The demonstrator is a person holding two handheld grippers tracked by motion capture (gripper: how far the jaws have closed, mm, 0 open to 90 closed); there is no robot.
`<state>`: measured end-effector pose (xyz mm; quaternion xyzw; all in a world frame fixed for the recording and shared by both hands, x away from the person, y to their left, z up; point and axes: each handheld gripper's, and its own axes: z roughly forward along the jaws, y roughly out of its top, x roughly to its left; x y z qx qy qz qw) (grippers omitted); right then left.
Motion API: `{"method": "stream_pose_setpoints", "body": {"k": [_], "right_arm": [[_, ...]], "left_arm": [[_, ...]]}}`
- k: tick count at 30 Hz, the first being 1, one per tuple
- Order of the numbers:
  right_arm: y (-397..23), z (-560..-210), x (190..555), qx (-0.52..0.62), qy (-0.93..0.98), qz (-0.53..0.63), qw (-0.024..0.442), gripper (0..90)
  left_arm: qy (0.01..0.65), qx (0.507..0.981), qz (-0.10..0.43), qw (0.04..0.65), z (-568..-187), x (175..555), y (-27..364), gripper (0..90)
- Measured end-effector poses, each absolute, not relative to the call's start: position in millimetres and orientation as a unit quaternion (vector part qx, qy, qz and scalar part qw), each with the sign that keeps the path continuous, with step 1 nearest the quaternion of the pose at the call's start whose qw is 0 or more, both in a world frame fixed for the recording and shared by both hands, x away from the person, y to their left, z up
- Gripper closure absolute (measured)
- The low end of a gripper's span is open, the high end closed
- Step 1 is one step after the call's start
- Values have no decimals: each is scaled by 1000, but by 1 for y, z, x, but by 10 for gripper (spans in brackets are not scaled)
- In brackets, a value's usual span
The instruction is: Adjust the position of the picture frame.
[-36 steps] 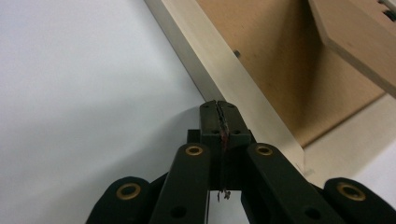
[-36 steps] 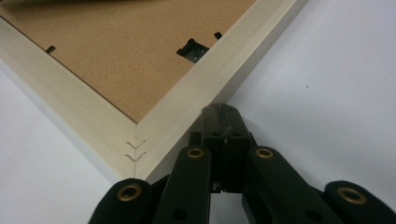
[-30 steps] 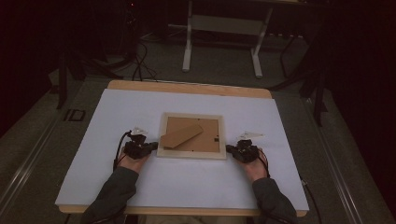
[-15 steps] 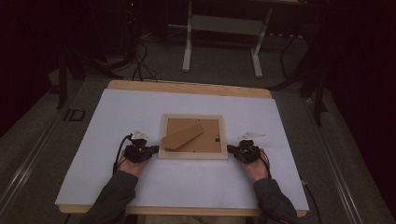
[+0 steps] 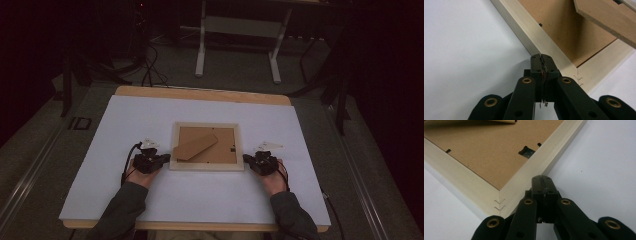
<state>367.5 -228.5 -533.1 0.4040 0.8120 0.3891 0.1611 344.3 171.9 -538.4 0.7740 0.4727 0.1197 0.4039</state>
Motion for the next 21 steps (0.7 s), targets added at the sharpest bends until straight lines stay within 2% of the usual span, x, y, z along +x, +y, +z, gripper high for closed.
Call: {"method": "stream_pose_setpoints", "body": {"k": [21], "right_arm": [[-234,-514,355,383,806,413,180,853]], "left_arm": [[477,740,134,454,-509,340,190,817]]}}
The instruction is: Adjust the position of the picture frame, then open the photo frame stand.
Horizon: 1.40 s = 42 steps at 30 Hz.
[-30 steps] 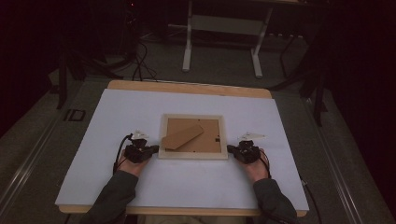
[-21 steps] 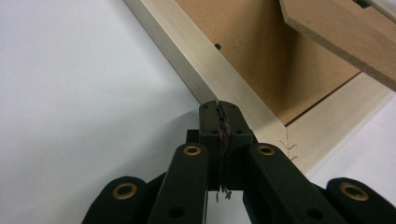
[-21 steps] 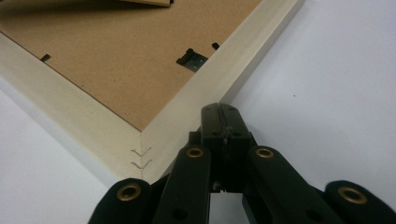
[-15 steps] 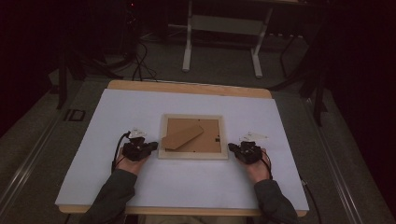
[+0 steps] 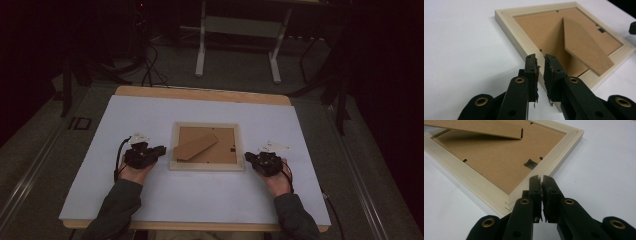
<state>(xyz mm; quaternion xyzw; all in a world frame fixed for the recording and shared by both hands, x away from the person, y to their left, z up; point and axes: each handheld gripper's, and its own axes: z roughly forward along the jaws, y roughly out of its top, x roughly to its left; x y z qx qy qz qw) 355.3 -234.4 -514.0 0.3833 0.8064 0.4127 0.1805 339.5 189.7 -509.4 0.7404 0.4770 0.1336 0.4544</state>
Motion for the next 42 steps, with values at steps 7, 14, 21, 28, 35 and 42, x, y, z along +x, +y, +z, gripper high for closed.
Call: {"method": "stream_pose_setpoints", "body": {"k": [7,14,21,28,35,42], "right_arm": [[-234,-511,353,378,808,414,183,842],[-233,-509,352,374,808,417,183,810],[-233,-509,351,373,811,414,178,754],[-231,-509,352,376,808,418,177,688],[-233,-510,352,378,807,418,178,671],[-236,-512,352,382,806,417,175,657]], "left_arm": [[468,738,133,467,-494,342,187,799],[448,755,120,464,-470,362,169,640],[440,766,91,460,-468,381,149,480],[445,775,53,446,-475,399,136,430],[454,783,25,425,-487,411,127,372],[467,777,-4,421,-499,417,130,364]]}}
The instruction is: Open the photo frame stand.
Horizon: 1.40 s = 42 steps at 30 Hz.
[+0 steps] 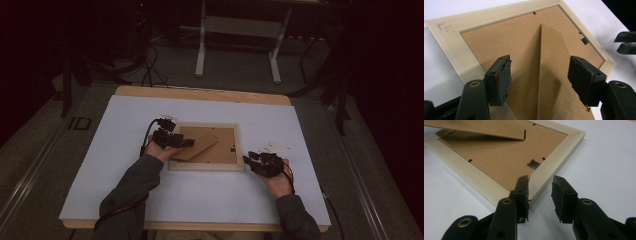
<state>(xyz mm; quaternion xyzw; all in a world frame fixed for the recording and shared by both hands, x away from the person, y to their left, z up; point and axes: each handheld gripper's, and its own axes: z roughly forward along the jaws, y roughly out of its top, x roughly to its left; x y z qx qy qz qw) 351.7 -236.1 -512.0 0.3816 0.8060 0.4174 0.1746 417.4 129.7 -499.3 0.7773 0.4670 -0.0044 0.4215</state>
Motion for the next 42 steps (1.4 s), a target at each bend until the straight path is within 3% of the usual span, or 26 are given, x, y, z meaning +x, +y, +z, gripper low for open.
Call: {"method": "stream_pose_setpoints", "body": {"k": [8,15,22,42], "right_arm": [[-234,-513,352,378,807,420,170,649],[-233,-512,354,376,808,420,172,649],[-233,-512,355,376,808,420,172,648],[-231,-514,355,373,812,415,171,643]], "left_arm": [[471,774,-28,422,-505,417,130,370],[470,774,-69,419,-507,418,130,467],[457,775,-100,425,-508,417,125,509],[477,768,-126,408,-509,421,127,499]]}}
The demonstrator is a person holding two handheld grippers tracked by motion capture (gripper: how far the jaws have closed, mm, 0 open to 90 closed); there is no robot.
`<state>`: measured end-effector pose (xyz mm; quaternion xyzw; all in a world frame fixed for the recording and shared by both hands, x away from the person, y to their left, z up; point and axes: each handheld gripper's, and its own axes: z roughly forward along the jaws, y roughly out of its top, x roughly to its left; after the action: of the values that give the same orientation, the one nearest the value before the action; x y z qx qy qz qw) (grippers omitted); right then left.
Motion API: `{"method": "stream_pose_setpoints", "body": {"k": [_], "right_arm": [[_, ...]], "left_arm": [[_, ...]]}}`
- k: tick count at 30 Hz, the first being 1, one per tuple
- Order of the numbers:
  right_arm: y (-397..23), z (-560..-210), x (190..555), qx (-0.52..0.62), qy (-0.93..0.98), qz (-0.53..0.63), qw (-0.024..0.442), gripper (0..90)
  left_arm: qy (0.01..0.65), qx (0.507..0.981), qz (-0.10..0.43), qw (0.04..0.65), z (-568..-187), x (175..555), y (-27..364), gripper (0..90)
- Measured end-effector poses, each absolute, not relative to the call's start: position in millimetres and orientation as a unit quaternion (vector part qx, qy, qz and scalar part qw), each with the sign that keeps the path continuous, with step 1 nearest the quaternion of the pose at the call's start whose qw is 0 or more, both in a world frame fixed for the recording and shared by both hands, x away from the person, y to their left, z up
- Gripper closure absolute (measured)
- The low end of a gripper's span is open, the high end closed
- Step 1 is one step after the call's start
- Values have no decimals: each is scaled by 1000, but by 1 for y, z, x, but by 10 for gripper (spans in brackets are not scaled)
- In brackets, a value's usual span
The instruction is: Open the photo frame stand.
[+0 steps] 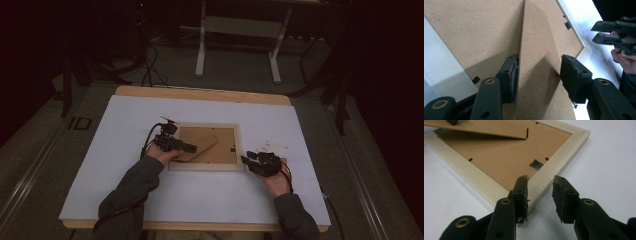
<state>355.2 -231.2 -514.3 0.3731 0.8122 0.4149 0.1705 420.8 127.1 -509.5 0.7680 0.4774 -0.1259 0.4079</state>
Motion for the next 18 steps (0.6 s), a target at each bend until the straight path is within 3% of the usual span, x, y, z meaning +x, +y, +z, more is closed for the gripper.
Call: {"method": "stream_pose_setpoints", "body": {"k": [18], "right_arm": [[-226,-516,358,370,817,409,169,619]], "left_arm": [[458,782,-125,404,-501,418,124,553]]}}
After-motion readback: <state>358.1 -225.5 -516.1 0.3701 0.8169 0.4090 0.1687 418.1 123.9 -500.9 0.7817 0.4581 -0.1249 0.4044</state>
